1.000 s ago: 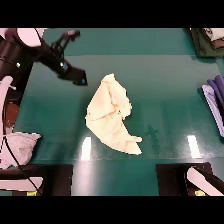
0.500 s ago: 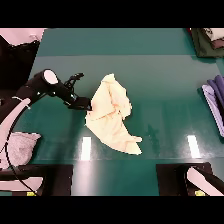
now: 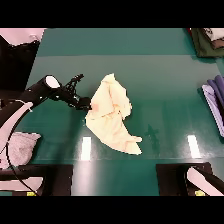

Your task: Fold the shirts.

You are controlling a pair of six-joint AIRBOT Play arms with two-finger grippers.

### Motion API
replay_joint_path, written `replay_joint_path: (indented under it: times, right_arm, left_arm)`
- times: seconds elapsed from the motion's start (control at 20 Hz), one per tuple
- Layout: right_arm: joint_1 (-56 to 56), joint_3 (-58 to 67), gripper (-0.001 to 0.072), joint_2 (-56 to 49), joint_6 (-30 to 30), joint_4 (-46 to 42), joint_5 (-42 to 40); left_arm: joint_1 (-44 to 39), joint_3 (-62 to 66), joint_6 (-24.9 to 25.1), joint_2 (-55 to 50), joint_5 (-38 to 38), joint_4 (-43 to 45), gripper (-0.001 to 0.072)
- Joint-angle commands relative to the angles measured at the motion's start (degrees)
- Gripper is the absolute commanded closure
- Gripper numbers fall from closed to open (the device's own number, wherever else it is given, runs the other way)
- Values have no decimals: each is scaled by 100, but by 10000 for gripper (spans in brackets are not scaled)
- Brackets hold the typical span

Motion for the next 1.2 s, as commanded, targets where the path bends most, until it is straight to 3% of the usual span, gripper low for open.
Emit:
replay_joint_path:
  times: [0.0,0.3,0.4,0.45,0.7,0.75,0.8,0.85,1.15]
  right_arm:
    - [24,2,691,-20,2,7,170]
    - [1244,2,678,-855,0,-11,1346]
    - [1923,-52,396,-1327,0,-11,1390]
    - [2247,-201,327,-1526,-4,-11,1314]
    - [3591,-1759,322,-2492,-140,13,140]
    - [3797,-1980,294,-2710,-149,20,-208]
    - [3969,-2133,151,-2909,-149,26,-553]
    - [4146,-2243,77,-3121,-149,66,-894]
    - [4828,-2258,88,-3932,-146,201,-1888]
  left_arm:
    - [13,337,-20,229,-291,188,678]
    - [13,2306,-166,1705,-876,2037,677]
    - [13,2745,-166,2098,-949,2389,677]
    - [13,2863,-168,2253,-957,2441,676]
    - [13,2889,-168,2461,-1690,2446,676]
    - [13,2889,-168,2430,-1895,2444,676]
    - [13,2889,-170,2409,-2055,2444,676]
    - [13,2879,-177,2411,-2133,2444,676]
    - [13,2876,-339,2411,-2184,2444,676]
